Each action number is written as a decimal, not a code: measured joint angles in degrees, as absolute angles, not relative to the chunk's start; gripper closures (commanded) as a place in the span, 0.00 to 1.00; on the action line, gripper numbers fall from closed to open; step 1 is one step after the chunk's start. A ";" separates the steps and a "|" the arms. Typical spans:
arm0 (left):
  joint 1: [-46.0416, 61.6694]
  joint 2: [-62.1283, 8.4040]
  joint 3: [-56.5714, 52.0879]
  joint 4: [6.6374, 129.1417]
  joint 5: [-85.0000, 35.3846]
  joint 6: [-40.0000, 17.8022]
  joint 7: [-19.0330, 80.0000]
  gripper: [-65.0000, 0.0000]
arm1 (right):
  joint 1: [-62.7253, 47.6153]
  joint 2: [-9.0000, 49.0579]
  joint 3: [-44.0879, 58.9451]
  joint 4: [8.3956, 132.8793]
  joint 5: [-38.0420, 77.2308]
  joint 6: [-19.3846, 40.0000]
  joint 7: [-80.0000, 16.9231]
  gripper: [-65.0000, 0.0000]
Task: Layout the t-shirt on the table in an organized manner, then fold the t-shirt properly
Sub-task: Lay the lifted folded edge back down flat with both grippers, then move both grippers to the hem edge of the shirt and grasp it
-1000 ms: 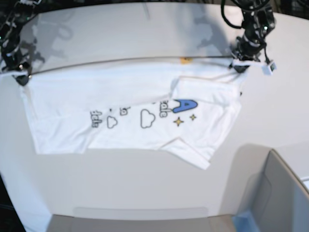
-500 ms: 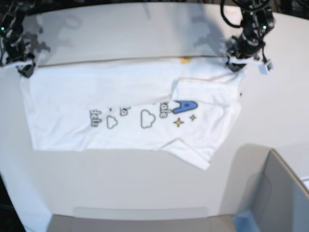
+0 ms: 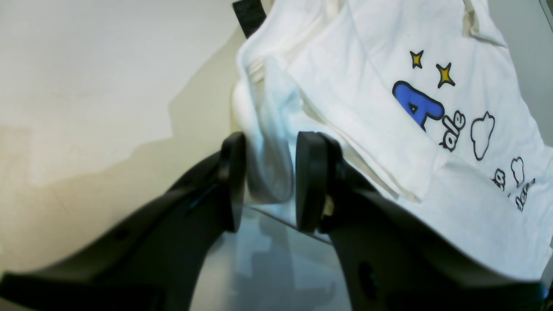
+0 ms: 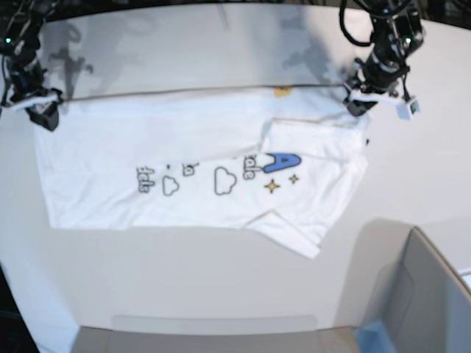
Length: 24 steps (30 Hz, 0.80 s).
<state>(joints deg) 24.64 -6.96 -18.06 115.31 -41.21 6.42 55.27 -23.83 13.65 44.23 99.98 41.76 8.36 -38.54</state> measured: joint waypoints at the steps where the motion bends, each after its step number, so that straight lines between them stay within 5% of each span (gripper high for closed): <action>1: 25.12 -6.81 -18.09 115.31 -41.21 6.42 55.29 0.68 | -23.83 13.63 44.23 99.98 41.76 8.36 -38.57 0.63; 19: 19.81 -6.74 -30.11 115.11 -40.69 6.42 56.40 0.68 | -19.09 14.41 42.22 99.85 41.69 8.23 -38.70 0.63; 24: 8.05 -8.10 -17.19 114.26 -41.04 5.76 60.69 0.68 | -14.61 17.06 38.19 97.32 41.80 8.21 -38.54 0.63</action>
<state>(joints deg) 8.05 -8.10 -17.19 114.26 -41.04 5.76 60.69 -14.61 17.06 38.19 97.32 41.80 8.21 -38.54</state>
